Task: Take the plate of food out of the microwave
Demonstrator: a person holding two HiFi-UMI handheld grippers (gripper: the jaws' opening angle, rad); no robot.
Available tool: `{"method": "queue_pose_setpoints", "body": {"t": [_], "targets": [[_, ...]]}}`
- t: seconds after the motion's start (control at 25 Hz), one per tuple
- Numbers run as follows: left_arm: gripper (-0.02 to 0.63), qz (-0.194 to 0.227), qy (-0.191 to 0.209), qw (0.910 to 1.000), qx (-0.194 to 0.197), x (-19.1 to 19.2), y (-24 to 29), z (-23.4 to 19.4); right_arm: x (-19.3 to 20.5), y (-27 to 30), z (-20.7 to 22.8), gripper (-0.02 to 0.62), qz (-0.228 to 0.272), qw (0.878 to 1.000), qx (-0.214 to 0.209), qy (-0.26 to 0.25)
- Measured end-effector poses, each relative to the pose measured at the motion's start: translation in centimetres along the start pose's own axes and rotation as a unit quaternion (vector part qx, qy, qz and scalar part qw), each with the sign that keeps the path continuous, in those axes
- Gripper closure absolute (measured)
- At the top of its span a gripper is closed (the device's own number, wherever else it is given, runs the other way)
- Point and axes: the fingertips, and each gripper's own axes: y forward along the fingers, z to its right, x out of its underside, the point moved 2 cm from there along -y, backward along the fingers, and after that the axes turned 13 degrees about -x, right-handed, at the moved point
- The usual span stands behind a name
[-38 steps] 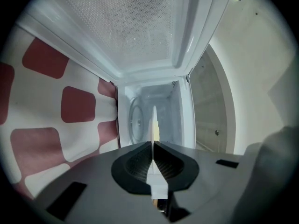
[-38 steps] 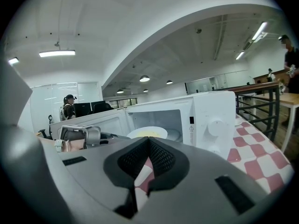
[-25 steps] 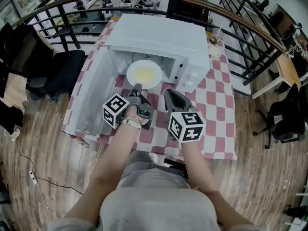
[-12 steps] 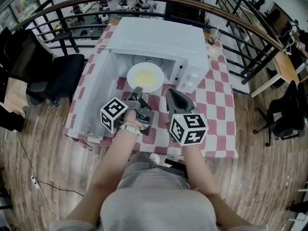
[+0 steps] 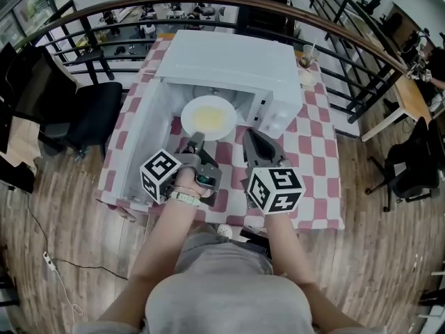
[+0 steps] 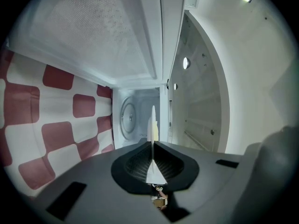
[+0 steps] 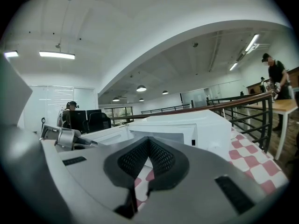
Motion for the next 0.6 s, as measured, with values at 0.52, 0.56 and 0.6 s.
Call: {"method": "queue_pose_setpoints", "body": {"t": [0.52,0.56,0.6], "targets": [[0.589,0.005,0.003,0.9992,0.04,-0.4,-2.2,4.1,-1.3,0.9,-1.6,0.571,-0.002,1.0,-0.016,-0.014],[0.59,0.005,0.004,0.999,0.043,-0.4,-2.2,4.4,-1.5,1.0,-1.6,0.571,-0.001,1.0,-0.017,-0.014],[0.589,0.005,0.005,0.9989,0.046,-0.5,-2.2,4.7,-1.7,1.1,-1.7,0.571,0.001,1.0,-0.017,-0.016]]}}
